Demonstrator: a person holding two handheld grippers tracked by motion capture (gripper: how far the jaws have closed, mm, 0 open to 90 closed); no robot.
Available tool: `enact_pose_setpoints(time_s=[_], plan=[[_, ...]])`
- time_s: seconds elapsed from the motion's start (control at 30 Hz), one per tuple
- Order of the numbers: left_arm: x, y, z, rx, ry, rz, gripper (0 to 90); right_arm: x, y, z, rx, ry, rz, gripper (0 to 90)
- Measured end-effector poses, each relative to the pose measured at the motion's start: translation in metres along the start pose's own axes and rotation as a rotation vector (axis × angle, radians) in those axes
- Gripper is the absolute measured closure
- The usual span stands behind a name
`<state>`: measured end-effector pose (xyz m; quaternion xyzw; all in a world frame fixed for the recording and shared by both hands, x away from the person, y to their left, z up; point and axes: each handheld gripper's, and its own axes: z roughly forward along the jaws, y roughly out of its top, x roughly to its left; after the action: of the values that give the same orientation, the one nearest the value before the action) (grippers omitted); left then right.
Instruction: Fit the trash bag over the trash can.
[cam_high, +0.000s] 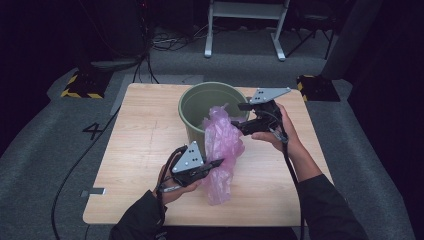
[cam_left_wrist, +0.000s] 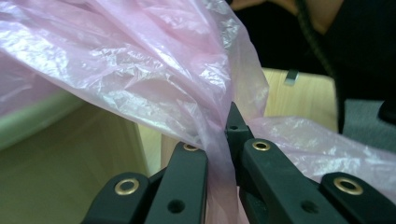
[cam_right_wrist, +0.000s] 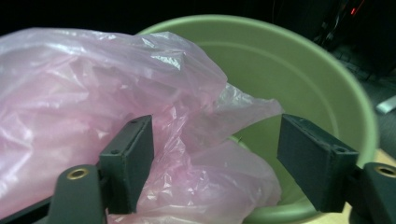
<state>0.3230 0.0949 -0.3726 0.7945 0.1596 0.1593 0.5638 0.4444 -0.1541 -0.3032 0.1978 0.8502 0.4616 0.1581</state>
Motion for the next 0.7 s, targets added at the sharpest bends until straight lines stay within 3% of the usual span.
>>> enact_pose_setpoints(time_s=[0.13, 0.27, 0.3, 0.47, 0.6, 0.7], plan=[[0.005, 0.003, -0.006, -0.040, 0.004, -0.030, 89.5, 0.002, 0.000, -0.009, -0.002, -0.050, -0.050, 22.6], [0.012, 0.004, -0.013, -0.084, 0.033, -0.070, 89.6, 0.004, 0.001, -0.010, -0.008, -0.093, -0.085, 35.3], [0.014, 0.004, -0.015, -0.093, 0.045, -0.082, 89.6, 0.004, 0.002, -0.010, -0.024, -0.085, -0.087, 37.6], [0.023, 0.003, -0.021, -0.085, 0.100, -0.114, 89.5, 0.001, 0.002, -0.013, -0.059, -0.073, -0.053, 30.7], [0.031, 0.000, -0.022, -0.087, 0.123, -0.147, 89.5, 0.000, -0.002, -0.021, -0.121, -0.002, -0.039, 27.2], [0.036, -0.001, -0.023, -0.090, 0.137, -0.166, 89.5, 0.007, -0.006, -0.024, -0.149, 0.089, -0.067, 26.7]])
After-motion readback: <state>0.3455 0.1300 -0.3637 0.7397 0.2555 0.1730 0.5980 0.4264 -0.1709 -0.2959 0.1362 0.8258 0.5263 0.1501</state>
